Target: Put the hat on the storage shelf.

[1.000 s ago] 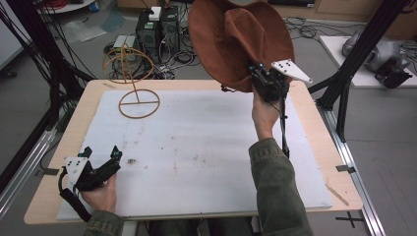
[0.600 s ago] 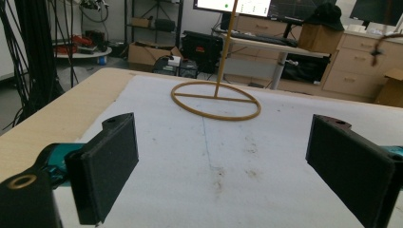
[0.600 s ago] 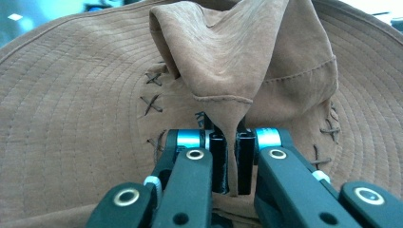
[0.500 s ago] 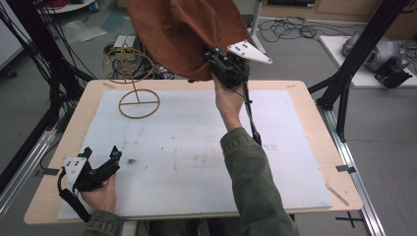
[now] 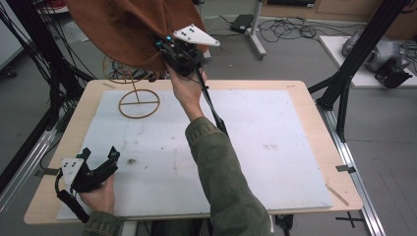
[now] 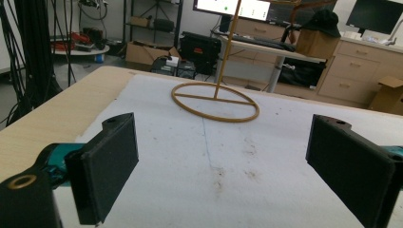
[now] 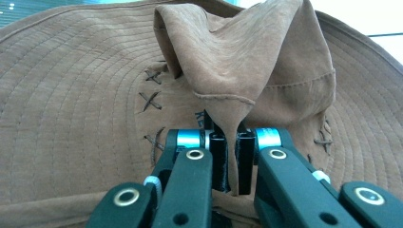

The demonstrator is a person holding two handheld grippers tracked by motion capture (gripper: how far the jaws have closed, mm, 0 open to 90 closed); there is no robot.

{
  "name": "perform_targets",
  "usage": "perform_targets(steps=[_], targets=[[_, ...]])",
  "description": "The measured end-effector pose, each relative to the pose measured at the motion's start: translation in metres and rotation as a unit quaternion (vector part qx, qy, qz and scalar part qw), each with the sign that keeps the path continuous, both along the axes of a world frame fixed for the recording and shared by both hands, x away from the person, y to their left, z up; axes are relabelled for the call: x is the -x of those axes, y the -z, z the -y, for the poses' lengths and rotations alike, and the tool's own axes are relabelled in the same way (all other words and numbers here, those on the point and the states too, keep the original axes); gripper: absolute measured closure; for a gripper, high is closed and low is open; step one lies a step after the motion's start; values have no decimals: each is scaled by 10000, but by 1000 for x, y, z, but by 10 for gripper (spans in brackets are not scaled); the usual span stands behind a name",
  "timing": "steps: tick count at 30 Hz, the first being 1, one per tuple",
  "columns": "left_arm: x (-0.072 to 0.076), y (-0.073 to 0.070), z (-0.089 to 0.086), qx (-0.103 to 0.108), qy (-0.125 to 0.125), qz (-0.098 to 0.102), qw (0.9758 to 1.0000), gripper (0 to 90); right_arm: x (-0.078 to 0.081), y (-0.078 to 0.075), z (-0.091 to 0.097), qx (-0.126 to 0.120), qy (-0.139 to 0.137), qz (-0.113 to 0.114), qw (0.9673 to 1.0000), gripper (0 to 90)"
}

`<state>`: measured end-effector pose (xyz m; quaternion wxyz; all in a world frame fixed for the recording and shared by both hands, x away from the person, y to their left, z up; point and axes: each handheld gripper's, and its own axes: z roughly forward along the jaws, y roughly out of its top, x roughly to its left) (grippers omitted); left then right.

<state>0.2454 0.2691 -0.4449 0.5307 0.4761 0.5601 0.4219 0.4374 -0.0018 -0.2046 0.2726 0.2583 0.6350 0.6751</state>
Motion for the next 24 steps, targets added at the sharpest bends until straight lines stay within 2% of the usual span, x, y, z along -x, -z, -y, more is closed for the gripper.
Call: perform_targets(steps=[3,4,6,13,14,15,16,19,20,21,23,24], targets=[[1,1,-3,52,-57,3,10000,106,-8,-5,-19,35,-49,13,10000,891],[1,1,-3,52,-57,3,10000,106,-8,-5,-19,35,-49,13,10000,891],[1,1,-4,50,-50,3,10000,106,-15,1,-34,133,-73,-58,9999,891],[1,2,-5,63,-42,-18,10000,106,-29,27,-62,477,-201,-256,9983,890],[1,2,-5,63,-42,-18,10000,106,-29,27,-62,477,-201,-256,9983,890],[1,2,-5,64,-43,-24,10000,106,-32,34,-68,558,-237,-316,9977,890],[0,2,-5,79,-42,-13,10000,106,-32,34,-68,558,-237,-316,9977,890],[1,2,-5,55,-44,-24,10000,106,-36,51,-76,604,-259,-437,9969,890],[1,2,-5,52,-34,-28,10000,106,-36,51,-76,604,-259,-437,9969,890],[1,2,-5,37,-29,-29,10000,106,-37,61,-78,592,-227,-514,9967,890],[1,2,-4,55,-24,-7,10000,106,-38,66,-78,599,-206,-523,9966,890],[1,2,-4,62,-24,-5,10000,106,-39,75,-79,630,-157,-559,9963,889]])
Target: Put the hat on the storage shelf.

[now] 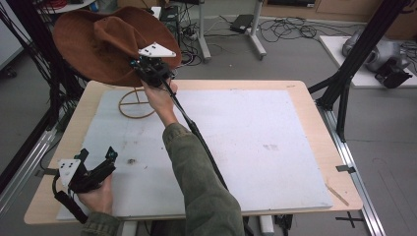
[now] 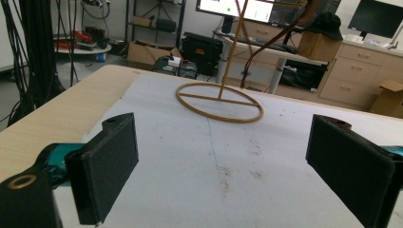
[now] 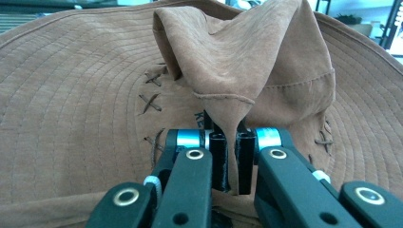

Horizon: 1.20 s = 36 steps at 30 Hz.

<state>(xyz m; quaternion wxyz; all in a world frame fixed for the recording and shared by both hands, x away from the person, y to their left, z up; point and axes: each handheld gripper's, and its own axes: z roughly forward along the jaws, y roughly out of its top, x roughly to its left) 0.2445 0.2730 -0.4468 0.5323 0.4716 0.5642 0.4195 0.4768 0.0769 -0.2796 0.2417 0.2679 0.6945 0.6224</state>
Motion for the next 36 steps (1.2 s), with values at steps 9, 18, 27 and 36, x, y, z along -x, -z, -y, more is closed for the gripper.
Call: perform_targets(steps=[9,18,27,36], targets=[[0,1,1,-18,17,-24,10000,106,4,33,3,-85,28,68,9999,864],[0,1,3,-30,36,-19,10000,106,4,35,4,-168,128,17,9998,638],[0,0,3,-77,37,-8,10000,106,2,34,10,-179,204,-84,9996,239],[1,-2,5,-172,29,38,9998,106,2,27,17,-281,234,-82,9993,190]])
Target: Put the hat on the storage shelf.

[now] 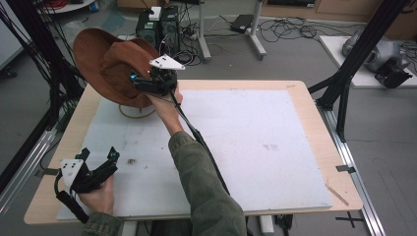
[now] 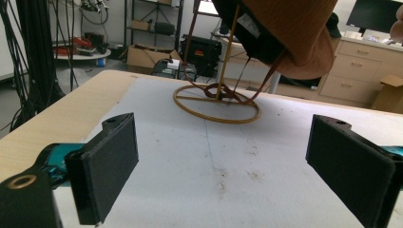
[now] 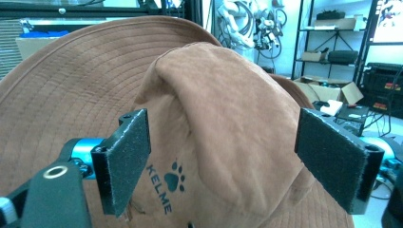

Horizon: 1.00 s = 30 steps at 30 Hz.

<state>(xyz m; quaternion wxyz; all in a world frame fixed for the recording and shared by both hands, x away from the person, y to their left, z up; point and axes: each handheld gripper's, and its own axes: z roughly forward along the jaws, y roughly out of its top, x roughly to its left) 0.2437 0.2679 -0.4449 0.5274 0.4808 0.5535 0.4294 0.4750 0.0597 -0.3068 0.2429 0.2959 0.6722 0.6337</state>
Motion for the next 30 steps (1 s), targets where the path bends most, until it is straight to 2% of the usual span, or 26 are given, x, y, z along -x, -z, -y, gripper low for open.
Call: perform_targets(steps=[7,14,18,24,25,26,28,30], targets=[[0,0,0,-47,2,1,10000,106,1,-7,7,-66,10,48,10000,188],[0,-1,2,-93,22,8,10000,106,4,-15,19,-26,163,116,9998,152],[0,-1,3,-101,24,19,9999,106,6,-22,34,35,367,205,9991,124],[0,-2,3,-124,8,37,9999,106,10,-31,61,37,446,219,9988,115],[0,-2,3,-143,14,23,9999,106,10,-31,61,37,446,219,9988,115],[0,-2,3,-146,13,22,9999,106,13,-34,74,43,521,330,9981,115],[0,-2,3,-147,10,30,9999,105,15,-36,81,40,556,354,9978,115],[0,-3,3,-159,5,39,9999,106,17,-38,96,67,670,391,9970,115]])
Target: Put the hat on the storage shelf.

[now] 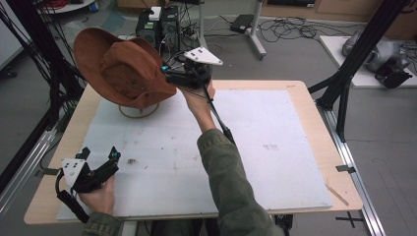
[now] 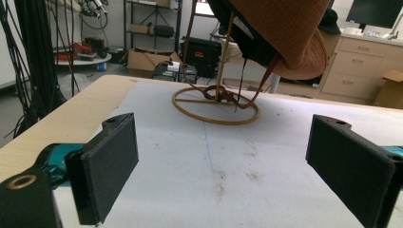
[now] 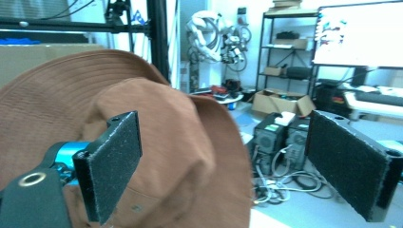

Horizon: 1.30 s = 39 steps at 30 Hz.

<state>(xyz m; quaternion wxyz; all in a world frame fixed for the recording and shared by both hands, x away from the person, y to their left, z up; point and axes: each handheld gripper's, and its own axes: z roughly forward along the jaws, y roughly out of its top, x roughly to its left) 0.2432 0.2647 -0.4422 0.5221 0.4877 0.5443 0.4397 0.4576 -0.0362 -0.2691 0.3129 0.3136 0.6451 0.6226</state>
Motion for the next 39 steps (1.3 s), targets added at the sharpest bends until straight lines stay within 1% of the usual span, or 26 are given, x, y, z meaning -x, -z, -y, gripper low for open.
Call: perform_targets(steps=[1,2,3,5,6,7,8,10,14,15,16,17,18,19,20,21,22,23,24,25,28,31,32,33,38,39], targets=[[0,0,0,-9,3,-3,10000,106,1,-2,8,32,48,-32,10000,115],[0,-1,0,-17,-4,-4,10000,106,4,-5,24,11,175,38,9998,115],[0,-1,1,-27,-1,15,10000,106,4,-5,24,11,175,38,9998,115],[1,-1,1,-66,-4,14,10000,106,9,-8,40,0,326,132,9994,115],[1,-1,1,-75,-1,12,10000,105,14,-11,58,50,482,265,9985,115],[1,-1,1,-82,-3,12,10000,105,14,-11,58,50,482,265,9985,115],[0,-1,2,-94,-6,26,10000,106,21,-14,76,77,623,345,9974,115],[0,-1,2,-103,-13,24,9999,106,29,-15,94,132,808,455,9956,115],[1,-2,2,-123,-29,31,9999,106,45,-16,132,170,1091,469,9928,115],[2,-3,2,-135,-29,23,9999,106,45,-16,132,170,1091,469,9928,115],[2,-3,2,-137,-39,29,9999,105,49,-15,141,178,1157,511,9918,115],[2,-3,2,-147,-45,45,9999,105,57,-14,159,159,1344,543,9893,116],[2,-3,2,-147,-45,45,9999,106,57,-14,159,159,1344,543,9893,116],[2,-3,2,-151,-49,47,9999,106,61,-14,168,171,1424,541,9882,115],[2,-3,2,-156,-45,31,9999,106,68,-12,184,124,1591,492,9860,116],[2,-3,2,-165,-49,24,9998,106,68,-12,184,124,1591,492,9860,116],[2,-3,2,-159,-53,35,9999,106,76,-11,200,101,1754,494,9832,115],[2,-3,2,-155,-55,34,9999,106,76,-11,200,101,1754,494,9832,115],[2,-3,2,-154,-61,37,9999,106,80,-10,208,98,1826,488,9819,116],[2,-3,3,-157,-67,36,9998,105,89,-9,222,108,1966,502,9791,116],[2,-3,3,-174,-72,33,9998,106,102,-6,242,88,2173,518,9747,116],[2,-4,3,-182,-76,41,9998,106,112,1,257,54,2421,421,9693,116],[2,-4,3,-193,-82,42,9998,106,112,1,257,54,2421,421,9693,116],[2,-4,3,-203,-82,39,9998,106,119,7,265,56,2510,364,9673,116],[3,-4,4,-227,-83,39,9997,106,135,29,277,59,2583,280,9657,116],[3,-4,4,-217,-73,43,9997,106,135,29,277,59,2583,280,9657,116]])
